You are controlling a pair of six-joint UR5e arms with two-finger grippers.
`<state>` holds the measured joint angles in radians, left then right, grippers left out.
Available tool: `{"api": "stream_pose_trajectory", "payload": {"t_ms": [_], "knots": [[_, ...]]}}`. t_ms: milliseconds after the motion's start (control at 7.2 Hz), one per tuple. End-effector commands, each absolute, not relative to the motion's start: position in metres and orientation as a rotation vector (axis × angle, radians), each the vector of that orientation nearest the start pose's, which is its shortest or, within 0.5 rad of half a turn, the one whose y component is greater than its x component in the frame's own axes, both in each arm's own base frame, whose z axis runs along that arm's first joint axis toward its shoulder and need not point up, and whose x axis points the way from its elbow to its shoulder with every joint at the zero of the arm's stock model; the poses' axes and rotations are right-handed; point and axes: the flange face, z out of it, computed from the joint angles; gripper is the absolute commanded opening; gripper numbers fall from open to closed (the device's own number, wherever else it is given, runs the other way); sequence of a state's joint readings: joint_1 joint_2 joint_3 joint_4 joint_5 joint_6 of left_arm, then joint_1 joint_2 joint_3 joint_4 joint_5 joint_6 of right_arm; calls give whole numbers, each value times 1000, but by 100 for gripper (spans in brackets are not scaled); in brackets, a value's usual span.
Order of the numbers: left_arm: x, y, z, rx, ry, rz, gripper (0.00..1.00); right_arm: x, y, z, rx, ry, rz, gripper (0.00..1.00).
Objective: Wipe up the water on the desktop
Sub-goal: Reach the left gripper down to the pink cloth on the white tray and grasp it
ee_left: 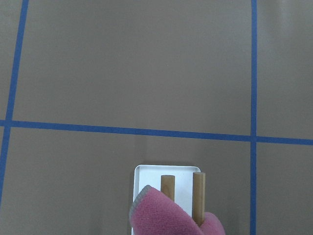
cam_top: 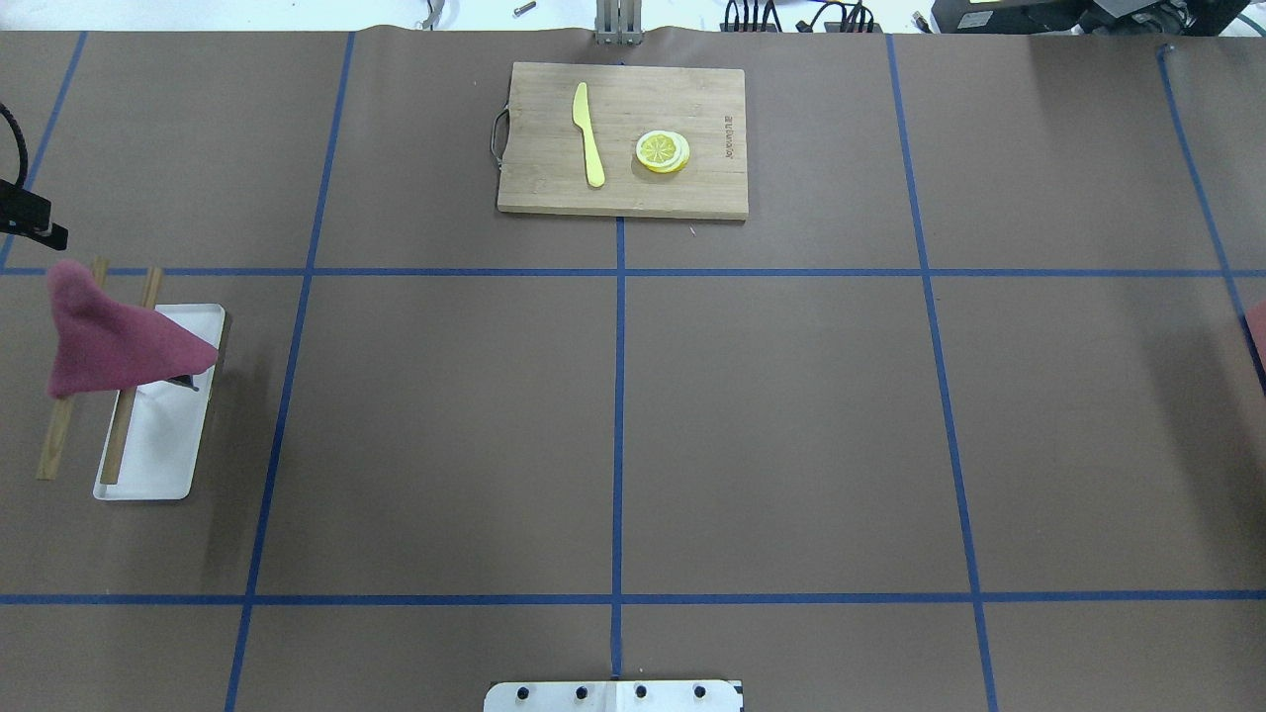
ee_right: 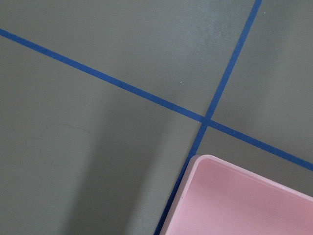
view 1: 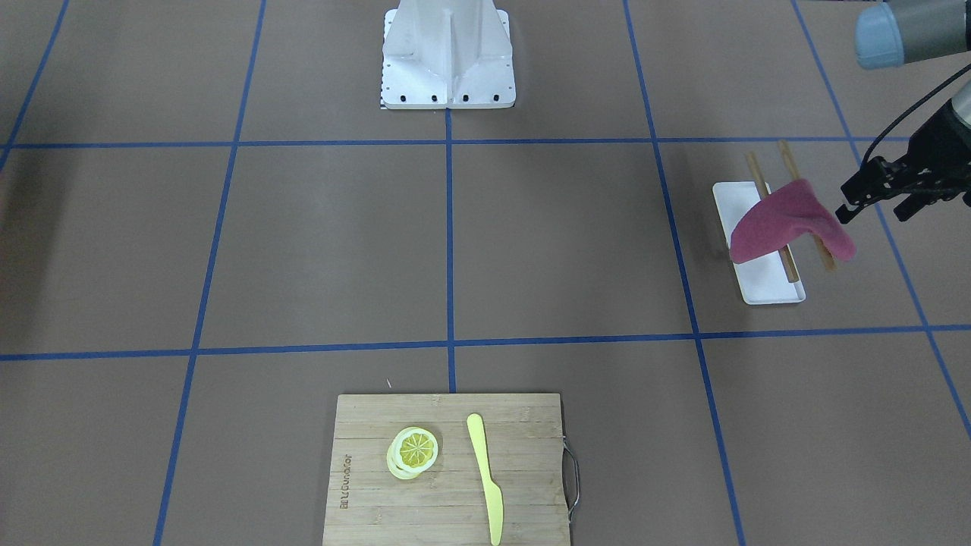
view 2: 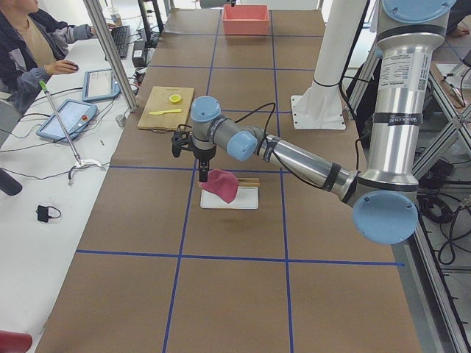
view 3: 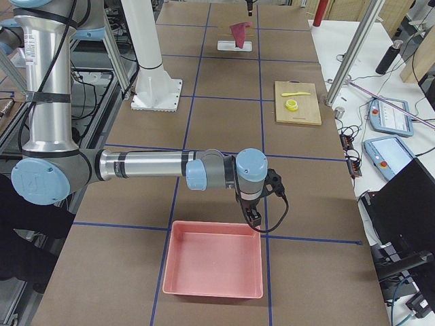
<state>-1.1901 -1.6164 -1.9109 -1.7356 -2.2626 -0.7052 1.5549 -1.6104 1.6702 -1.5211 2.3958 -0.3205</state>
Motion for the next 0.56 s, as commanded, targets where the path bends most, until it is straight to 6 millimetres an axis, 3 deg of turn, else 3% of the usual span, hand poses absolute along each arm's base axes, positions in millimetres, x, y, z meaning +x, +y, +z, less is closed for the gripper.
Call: {"api": "stream_pose_trajectory", "payload": {"t_ms": [0,417], "knots": [[146,-493,463,66,818,-114,97,50,-482,622,223,-804,-365,100],[163,-493,467,54,809,-90,97,49,-482,621,222,-805,-365,100]]}}
